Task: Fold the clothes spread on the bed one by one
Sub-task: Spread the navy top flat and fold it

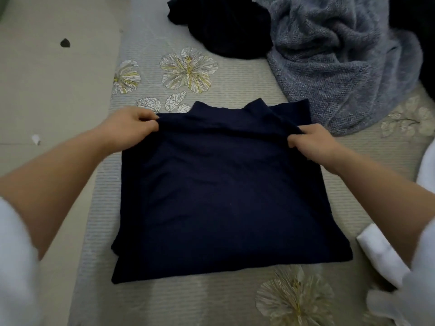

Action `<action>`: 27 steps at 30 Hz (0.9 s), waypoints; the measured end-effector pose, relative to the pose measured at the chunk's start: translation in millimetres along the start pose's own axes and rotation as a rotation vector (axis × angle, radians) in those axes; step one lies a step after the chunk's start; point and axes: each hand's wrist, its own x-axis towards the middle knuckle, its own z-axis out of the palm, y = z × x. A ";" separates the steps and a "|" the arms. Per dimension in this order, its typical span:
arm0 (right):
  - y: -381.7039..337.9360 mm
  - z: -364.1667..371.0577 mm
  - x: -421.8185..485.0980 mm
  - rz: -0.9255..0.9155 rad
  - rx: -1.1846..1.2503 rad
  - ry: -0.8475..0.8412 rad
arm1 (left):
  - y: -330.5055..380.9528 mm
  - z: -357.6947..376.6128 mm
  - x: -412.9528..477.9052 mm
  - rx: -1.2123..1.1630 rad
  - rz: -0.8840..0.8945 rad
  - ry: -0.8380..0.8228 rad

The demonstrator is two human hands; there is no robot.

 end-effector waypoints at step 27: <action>99.6 80.3 -90.4 -0.450 -0.851 0.004 | -73.3 175.3 -140.7 0.389 -0.012 0.246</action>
